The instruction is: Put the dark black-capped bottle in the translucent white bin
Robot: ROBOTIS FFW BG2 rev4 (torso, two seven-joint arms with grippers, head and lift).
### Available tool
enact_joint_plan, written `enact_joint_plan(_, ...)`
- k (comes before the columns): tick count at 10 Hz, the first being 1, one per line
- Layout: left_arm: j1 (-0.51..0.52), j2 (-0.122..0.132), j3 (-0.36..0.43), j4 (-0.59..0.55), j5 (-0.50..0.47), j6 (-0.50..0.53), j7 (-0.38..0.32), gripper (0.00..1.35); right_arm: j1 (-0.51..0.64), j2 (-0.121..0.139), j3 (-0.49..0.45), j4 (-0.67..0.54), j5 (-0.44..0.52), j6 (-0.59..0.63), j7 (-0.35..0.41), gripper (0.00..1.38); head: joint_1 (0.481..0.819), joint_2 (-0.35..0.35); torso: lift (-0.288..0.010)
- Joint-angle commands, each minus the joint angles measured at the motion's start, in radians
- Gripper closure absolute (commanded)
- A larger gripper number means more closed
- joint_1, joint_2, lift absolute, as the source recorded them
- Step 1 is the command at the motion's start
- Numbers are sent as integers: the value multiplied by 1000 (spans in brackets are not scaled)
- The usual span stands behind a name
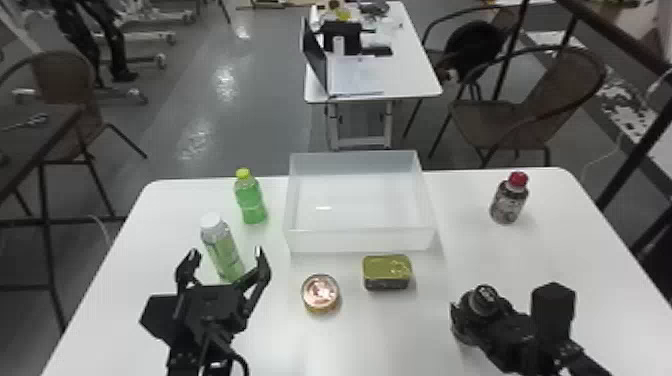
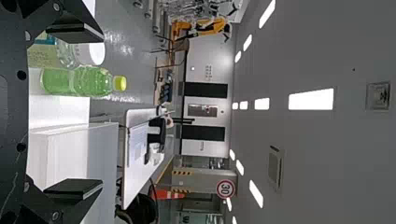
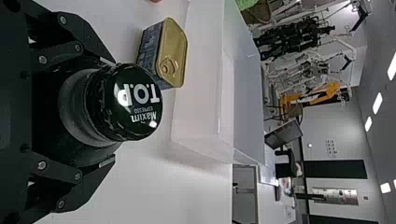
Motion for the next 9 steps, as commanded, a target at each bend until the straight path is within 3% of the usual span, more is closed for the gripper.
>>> enact_joint_plan(1, 0, 0, 0, 0, 0, 0, 0, 196, -12, 8, -1, -65, 29, 44, -1, 791, 695, 74, -16)
enact_joint_plan(4, -5, 2, -3, 3, 0, 0, 0, 196, -109, 14, 0, -117, 26, 68, 19, 783, 695, 80, -16)
enact_joint_plan(9, -6, 2, -6, 5, 2, 3, 0, 196, -298, 29, 0, 79, 20, -27, 19, 754, 695, 78, -16)
